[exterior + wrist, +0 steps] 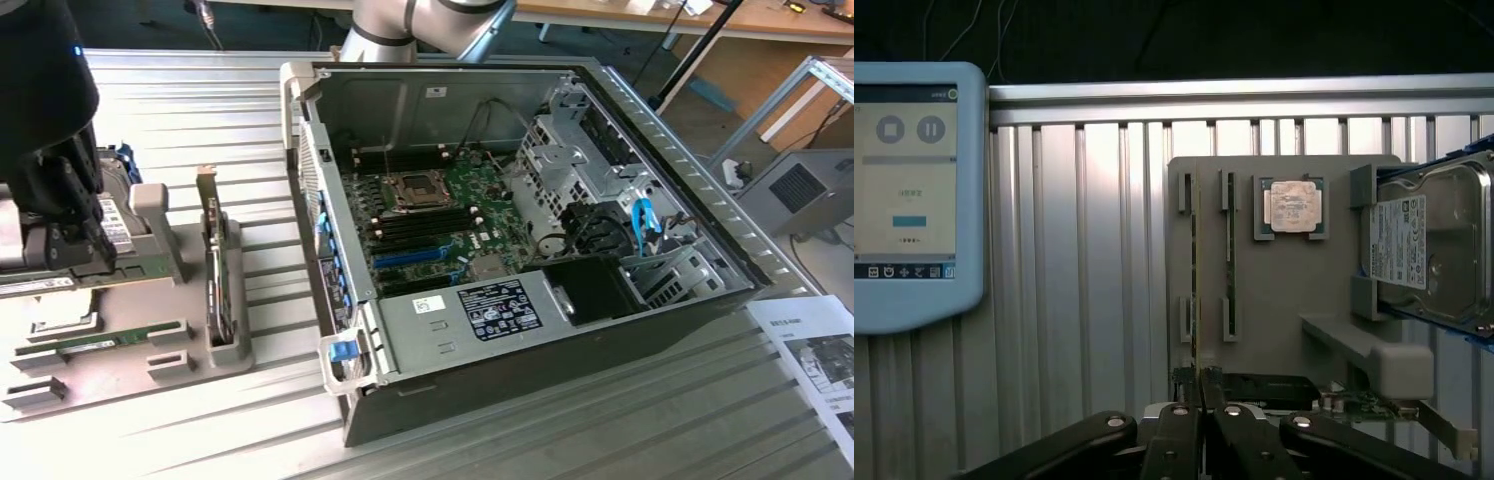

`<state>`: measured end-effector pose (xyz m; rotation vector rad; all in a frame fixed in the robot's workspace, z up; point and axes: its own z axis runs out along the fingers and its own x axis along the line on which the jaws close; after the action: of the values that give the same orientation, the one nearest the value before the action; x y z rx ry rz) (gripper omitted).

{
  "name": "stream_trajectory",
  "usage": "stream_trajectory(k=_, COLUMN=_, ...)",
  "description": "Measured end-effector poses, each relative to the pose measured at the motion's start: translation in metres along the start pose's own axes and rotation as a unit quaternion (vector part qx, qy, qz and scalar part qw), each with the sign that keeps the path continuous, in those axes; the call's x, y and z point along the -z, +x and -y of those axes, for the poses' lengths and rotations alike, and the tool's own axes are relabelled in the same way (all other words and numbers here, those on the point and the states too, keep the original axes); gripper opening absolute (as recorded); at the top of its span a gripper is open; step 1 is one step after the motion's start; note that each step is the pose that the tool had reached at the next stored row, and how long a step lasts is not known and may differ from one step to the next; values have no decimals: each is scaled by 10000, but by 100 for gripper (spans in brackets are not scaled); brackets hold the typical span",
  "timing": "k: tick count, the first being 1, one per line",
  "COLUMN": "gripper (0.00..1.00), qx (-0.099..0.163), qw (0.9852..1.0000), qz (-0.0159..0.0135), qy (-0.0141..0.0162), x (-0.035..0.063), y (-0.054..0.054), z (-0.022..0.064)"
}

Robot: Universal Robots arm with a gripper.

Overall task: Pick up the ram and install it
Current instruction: 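Pick up the ram and move it above insertion slot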

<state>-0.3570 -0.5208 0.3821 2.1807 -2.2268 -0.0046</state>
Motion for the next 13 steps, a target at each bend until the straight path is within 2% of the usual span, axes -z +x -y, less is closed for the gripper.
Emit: stream_trajectory(k=13, gripper=12, qx=0, qw=10000, qz=0, qy=0, x=5, y=-4, z=212)
